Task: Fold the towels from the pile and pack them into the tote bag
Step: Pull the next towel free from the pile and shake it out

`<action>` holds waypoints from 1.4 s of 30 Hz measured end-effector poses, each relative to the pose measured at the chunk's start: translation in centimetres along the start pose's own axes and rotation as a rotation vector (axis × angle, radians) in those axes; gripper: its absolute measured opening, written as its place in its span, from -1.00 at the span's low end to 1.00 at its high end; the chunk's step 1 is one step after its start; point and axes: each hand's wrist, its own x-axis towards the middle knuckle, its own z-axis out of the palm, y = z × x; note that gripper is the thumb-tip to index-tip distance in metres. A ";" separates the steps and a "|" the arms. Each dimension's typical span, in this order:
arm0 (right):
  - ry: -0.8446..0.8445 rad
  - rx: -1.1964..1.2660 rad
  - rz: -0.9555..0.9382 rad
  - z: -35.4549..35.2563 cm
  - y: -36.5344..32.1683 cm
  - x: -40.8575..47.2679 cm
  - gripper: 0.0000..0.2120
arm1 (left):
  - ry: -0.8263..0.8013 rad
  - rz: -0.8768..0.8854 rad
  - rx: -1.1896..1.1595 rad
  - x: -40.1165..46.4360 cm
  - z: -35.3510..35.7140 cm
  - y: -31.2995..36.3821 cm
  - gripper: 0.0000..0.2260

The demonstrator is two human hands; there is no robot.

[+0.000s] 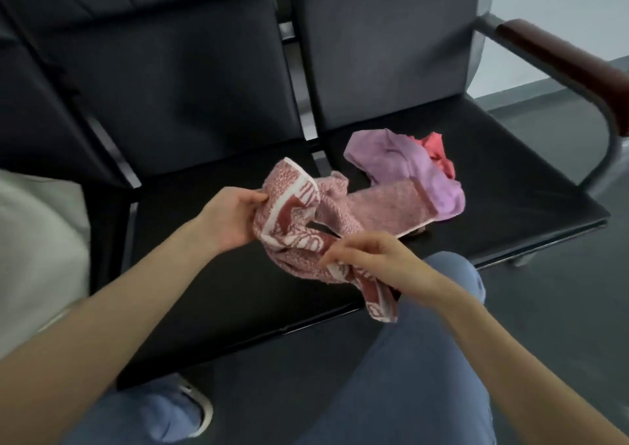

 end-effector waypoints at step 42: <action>-0.216 0.311 0.137 10.6 2.0 5.2 -0.96 | 0.382 -0.134 0.736 -1.5 -10.9 -7.4 -0.72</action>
